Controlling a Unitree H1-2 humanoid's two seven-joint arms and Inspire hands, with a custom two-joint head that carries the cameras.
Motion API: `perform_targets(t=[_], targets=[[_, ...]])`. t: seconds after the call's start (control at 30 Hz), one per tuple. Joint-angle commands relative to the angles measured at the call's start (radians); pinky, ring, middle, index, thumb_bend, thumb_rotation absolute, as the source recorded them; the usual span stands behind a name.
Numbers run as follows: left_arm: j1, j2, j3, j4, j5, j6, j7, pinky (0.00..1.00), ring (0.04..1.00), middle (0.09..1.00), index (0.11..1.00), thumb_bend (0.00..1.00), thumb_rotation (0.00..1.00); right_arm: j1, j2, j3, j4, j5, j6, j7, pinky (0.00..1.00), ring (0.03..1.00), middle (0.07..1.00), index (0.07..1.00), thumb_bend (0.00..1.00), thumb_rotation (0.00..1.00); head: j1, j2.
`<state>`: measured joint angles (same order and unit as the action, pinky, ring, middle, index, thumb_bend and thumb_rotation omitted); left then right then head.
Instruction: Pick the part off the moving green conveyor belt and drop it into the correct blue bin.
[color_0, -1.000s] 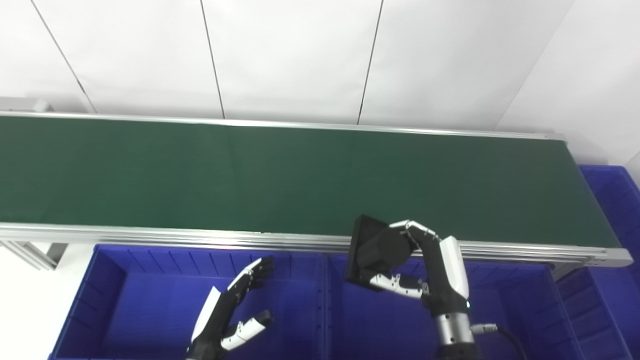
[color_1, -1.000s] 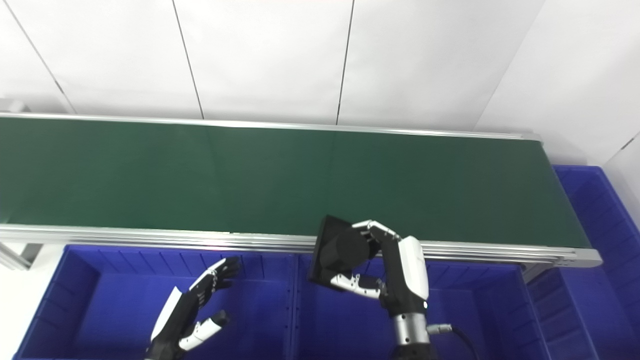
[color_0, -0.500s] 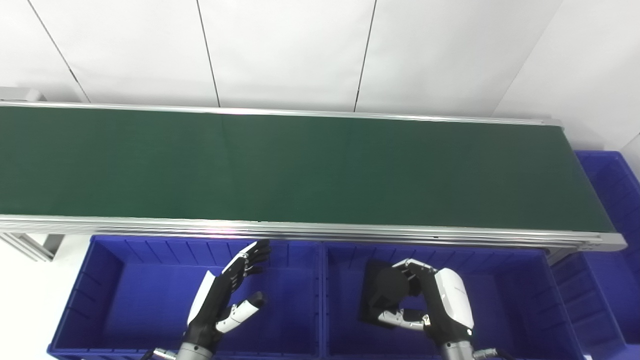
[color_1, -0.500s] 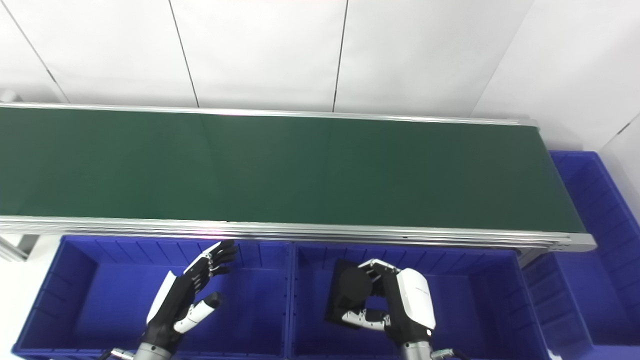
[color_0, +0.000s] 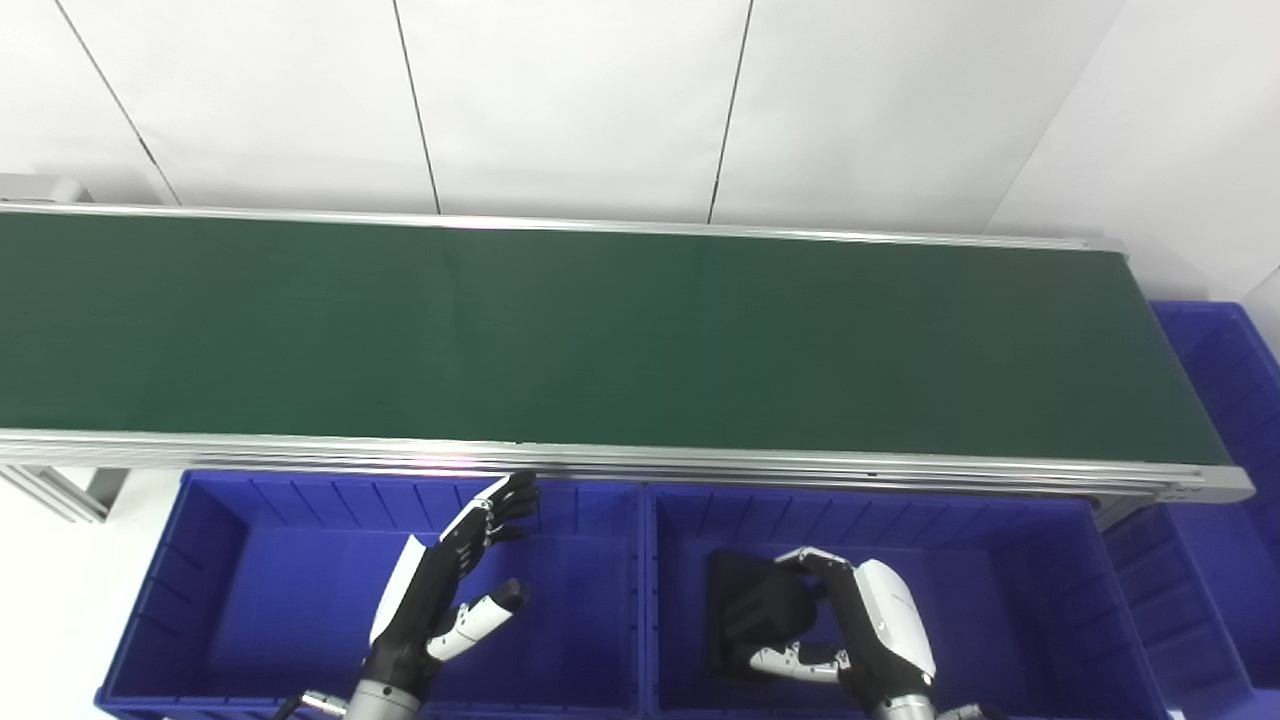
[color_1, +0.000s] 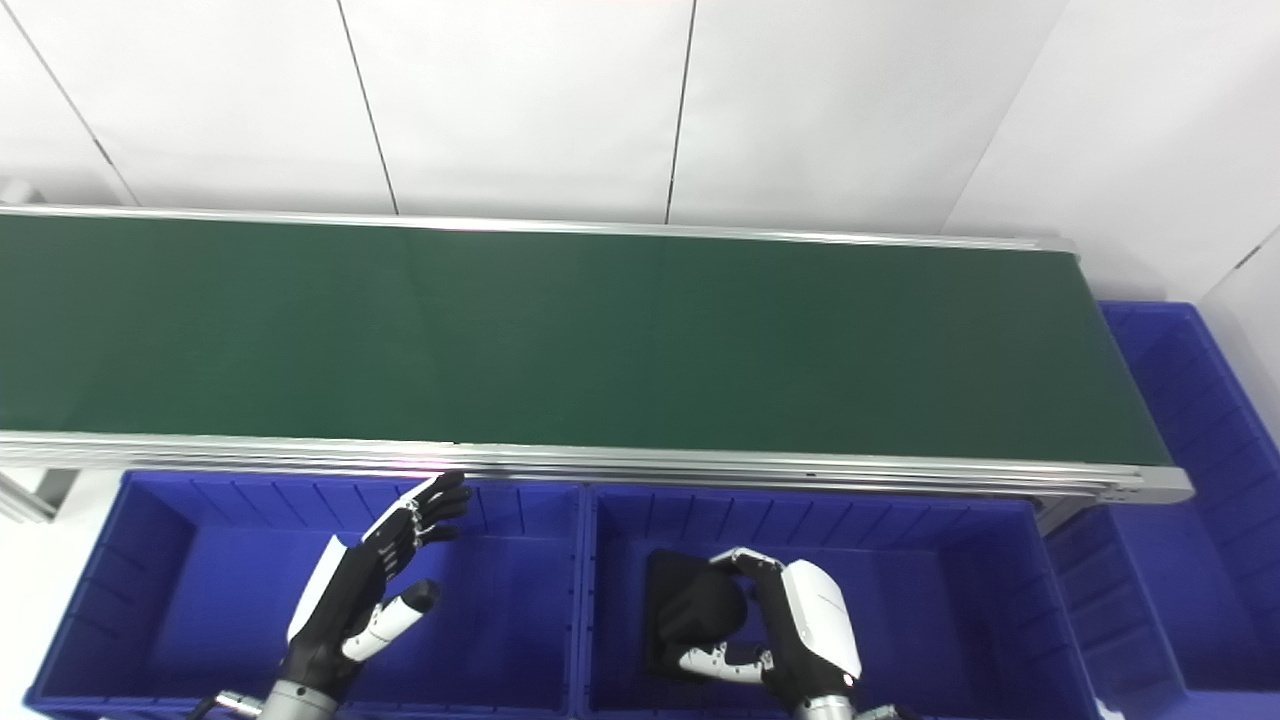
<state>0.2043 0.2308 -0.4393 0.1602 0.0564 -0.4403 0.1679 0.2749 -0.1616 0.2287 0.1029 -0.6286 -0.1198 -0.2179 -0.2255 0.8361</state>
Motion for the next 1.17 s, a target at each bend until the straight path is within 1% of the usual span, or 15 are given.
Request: perform_targets(t=[0.0,0.07,0.13,0.2,0.27,0.33,0.37,0.43,0.47,0.5,0.6,0.73,0.8,0.9,1.13], targets=[[-0.003,0.0,0.01,-0.019,0.0,-0.03,-0.021,0.78,0.836,0.852,0.862,0.75,0.82,0.007,-0.006,0.0,-0.024,0.002,-0.114,-0.068,0.8,0.937,0.975,0.959,0.85,0.45,0.001,0.0],[-0.002,-0.004,0.018,-0.017,-0.007,-0.03,-0.031,0.78,0.836,0.851,0.861,0.76,0.82,0.016,-0.003,-0.003,-0.03,0.014,-0.146,-0.088,0.85,0.958,0.988,0.986,0.88,0.53,0.0,-0.004],[-0.001,-0.007,0.025,-0.015,-0.011,-0.03,-0.04,0.78,0.837,0.852,0.862,0.75,0.82,0.029,-0.004,-0.003,-0.051,0.046,-0.159,-0.071,0.9,0.981,0.998,0.998,0.91,0.59,0.001,-0.006],[-0.004,-0.006,0.025,-0.012,-0.001,-0.03,-0.034,0.79,0.835,0.849,0.86,0.75,0.81,0.043,-0.004,-0.001,-0.077,0.066,-0.159,-0.056,0.9,0.992,1.0,1.0,0.93,0.64,0.003,-0.008],[-0.005,-0.003,0.026,-0.01,0.006,-0.03,-0.032,0.8,0.837,0.85,0.862,0.75,0.83,0.057,-0.002,0.001,-0.1,0.074,-0.17,-0.058,0.91,0.983,0.999,1.0,0.96,0.68,-0.002,-0.01],[-0.005,-0.003,0.03,-0.01,0.002,-0.03,-0.035,0.79,0.833,0.848,0.859,0.75,0.82,0.068,0.005,-0.003,-0.116,0.098,-0.198,-0.068,0.91,0.971,0.992,1.0,0.96,0.68,-0.005,-0.011],[-0.006,-0.003,0.03,-0.01,0.002,-0.03,-0.033,0.78,0.83,0.847,0.859,0.73,0.82,0.07,0.01,-0.007,-0.116,0.125,-0.225,-0.071,0.87,0.945,0.972,0.997,0.96,0.66,-0.005,-0.011],[-0.006,-0.004,0.034,-0.005,-0.004,-0.03,-0.04,0.77,0.83,0.848,0.859,0.72,0.81,0.07,0.017,-0.01,-0.105,0.198,-0.285,-0.061,0.83,0.924,0.955,0.984,0.96,0.63,-0.007,-0.013],[-0.006,-0.006,0.039,-0.003,-0.012,-0.03,-0.049,0.78,0.83,0.848,0.858,0.72,0.8,0.071,0.017,-0.007,-0.103,0.25,-0.305,-0.037,0.84,0.921,0.953,0.98,0.97,0.62,-0.008,-0.014],[-0.005,-0.007,0.043,-0.002,-0.018,-0.03,-0.056,0.78,0.831,0.849,0.858,0.71,0.8,0.071,0.016,-0.005,-0.102,0.284,-0.316,-0.02,0.84,0.922,0.954,0.979,0.97,0.62,-0.008,-0.014],[-0.007,-0.008,0.041,-0.003,-0.006,-0.03,-0.049,0.77,0.829,0.847,0.857,0.71,0.81,0.073,0.012,0.001,-0.11,0.373,-0.329,0.041,0.86,0.913,0.939,0.97,0.97,0.61,-0.006,-0.017],[-0.006,-0.007,0.042,-0.002,-0.004,-0.03,-0.049,0.78,0.828,0.847,0.86,0.73,0.82,0.065,0.013,0.003,-0.104,0.437,-0.34,0.098,0.86,0.895,0.923,0.961,0.97,0.59,-0.004,-0.019],[-0.006,-0.009,0.045,-0.002,-0.007,-0.03,-0.054,0.78,0.824,0.845,0.86,0.72,0.81,0.06,0.015,0.002,-0.094,0.452,-0.344,0.115,0.84,0.881,0.916,0.953,0.97,0.58,-0.004,-0.022],[-0.01,-0.008,0.047,0.007,-0.013,-0.03,-0.064,0.78,0.827,0.847,0.862,0.73,0.81,0.048,0.022,0.0,-0.075,0.444,-0.343,0.13,0.83,0.877,0.909,0.947,0.98,0.59,-0.002,-0.03],[-0.014,-0.01,0.055,0.017,-0.007,-0.03,-0.074,0.8,0.837,0.851,0.864,0.74,0.81,0.028,0.037,-0.004,-0.044,0.441,-0.345,0.144,0.82,0.877,0.896,0.932,0.95,0.56,0.004,-0.038]])
